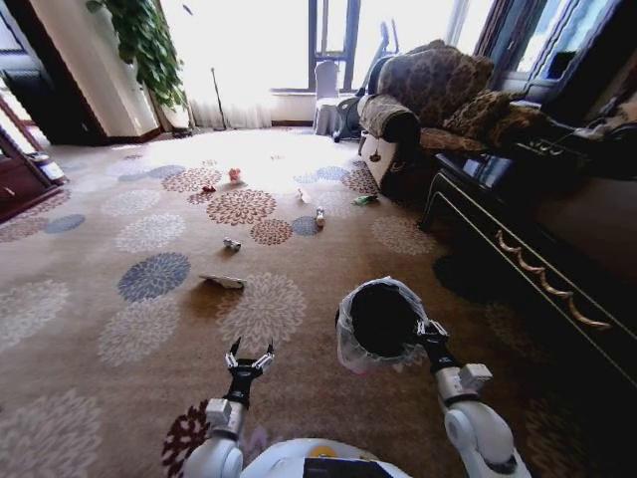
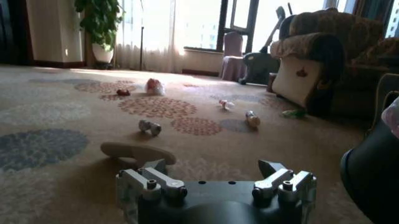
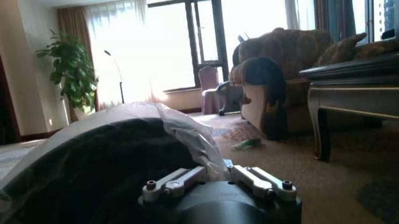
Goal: Pick up the trash from the ground and place it into the trash bin.
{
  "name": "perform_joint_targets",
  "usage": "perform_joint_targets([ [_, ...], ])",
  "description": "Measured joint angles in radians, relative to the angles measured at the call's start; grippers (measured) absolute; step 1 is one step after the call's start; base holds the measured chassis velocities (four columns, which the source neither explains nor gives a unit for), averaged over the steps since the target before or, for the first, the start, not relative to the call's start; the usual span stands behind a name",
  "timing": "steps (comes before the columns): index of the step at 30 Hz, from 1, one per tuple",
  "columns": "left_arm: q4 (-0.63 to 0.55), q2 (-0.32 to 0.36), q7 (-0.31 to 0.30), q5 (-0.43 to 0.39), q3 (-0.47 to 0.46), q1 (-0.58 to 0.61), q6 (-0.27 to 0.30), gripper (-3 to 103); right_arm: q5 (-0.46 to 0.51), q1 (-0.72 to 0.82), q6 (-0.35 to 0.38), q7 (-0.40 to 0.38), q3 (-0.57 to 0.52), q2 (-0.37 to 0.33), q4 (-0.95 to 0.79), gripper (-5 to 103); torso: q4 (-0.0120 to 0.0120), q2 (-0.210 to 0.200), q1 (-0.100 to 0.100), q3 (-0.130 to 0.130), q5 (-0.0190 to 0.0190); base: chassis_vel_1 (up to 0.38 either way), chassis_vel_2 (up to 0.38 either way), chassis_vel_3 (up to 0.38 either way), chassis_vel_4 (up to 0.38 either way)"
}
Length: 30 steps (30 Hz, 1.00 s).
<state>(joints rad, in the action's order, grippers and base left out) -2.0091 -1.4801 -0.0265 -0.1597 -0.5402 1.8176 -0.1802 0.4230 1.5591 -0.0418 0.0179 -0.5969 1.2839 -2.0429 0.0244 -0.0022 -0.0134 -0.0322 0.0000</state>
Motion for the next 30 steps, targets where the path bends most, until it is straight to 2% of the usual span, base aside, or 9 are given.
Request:
perform_joint_targets([
  [2, 0.0, 0.001, 0.003, -0.014, -0.017, 0.011, -0.014, 98, -0.003, -0.003, -0.016, 0.0, 0.007, 0.008, 0.005, 0, 0.0001, 0.0, 0.0, 0.0, 0.0009, 0.315, 0.278, -0.289, -0.273],
  [4, 0.003, 0.026, -0.012, -0.091, -0.027, 0.008, -0.008, 98, -0.017, 0.008, -0.025, 0.001, 0.013, 0.031, -0.008, 0, 0.0001, 0.0, 0.0, 0.0, -0.0006, 0.259, 0.251, -0.231, -0.214],
  [8, 0.004, 0.037, -0.029, -0.137, -0.027, -0.003, -0.003, 98, -0.03, 0.035, -0.027, 0.001, 0.012, 0.047, -0.036, 0, -0.0003, 0.0, 0.0, 0.0, -0.0005, 0.206, 0.187, -0.168, -0.173],
  [9, 0.012, 0.046, -0.037, -0.171, -0.022, -0.025, -0.021, 98, -0.057, 0.057, -0.062, 0.001, 0.002, 0.077, -0.054, 0, -0.0004, 0.0, 0.0, 0.0, 0.0001, 0.0, 0.0, 0.0, 0.0],
  [11, 0.021, 0.043, -0.038, -0.172, -0.025, -0.039, -0.037, 99, -0.072, 0.065, -0.079, 0.0, -0.006, 0.1, -0.06, 0, -0.0009, 0.0, 0.0, 0.0, 0.0005, -0.053, -0.045, 0.066, 0.037],
  [16, 0.025, 0.029, -0.039, -0.163, -0.012, -0.048, -0.042, 99, -0.099, 0.086, -0.085, 0.0, -0.001, 0.105, -0.077, 0, -0.0005, 0.0, 0.0, 0.0, 0.0005, -0.045, -0.037, 0.015, 0.024],
  [17, 0.025, 0.024, -0.039, -0.156, -0.007, -0.049, -0.041, 99, -0.101, 0.087, -0.085, 0.0, 0.001, 0.105, -0.081, 0, -0.0006, 0.0, 0.0, 0.0, -0.0005, 0.0, 0.0, 0.0, 0.0],
  [22, 0.018, 0.009, -0.036, -0.138, 0.004, -0.045, -0.034, 99, -0.105, 0.069, -0.079, 0.001, 0.008, 0.103, -0.086, 0, -0.0001, 0.0, 0.0, 0.0, 0.0003, 0.0, 0.0, 0.0, 0.0],
  [30, 0.014, 0.009, -0.04, -0.156, -0.005, -0.053, -0.016, 99, -0.101, 0.059, -0.068, 0.0, 0.017, 0.098, -0.093, 0, -0.0003, 0.0, 0.0, 0.0, 0.0001, -0.118, 0.1, 0.111, -0.113],
])
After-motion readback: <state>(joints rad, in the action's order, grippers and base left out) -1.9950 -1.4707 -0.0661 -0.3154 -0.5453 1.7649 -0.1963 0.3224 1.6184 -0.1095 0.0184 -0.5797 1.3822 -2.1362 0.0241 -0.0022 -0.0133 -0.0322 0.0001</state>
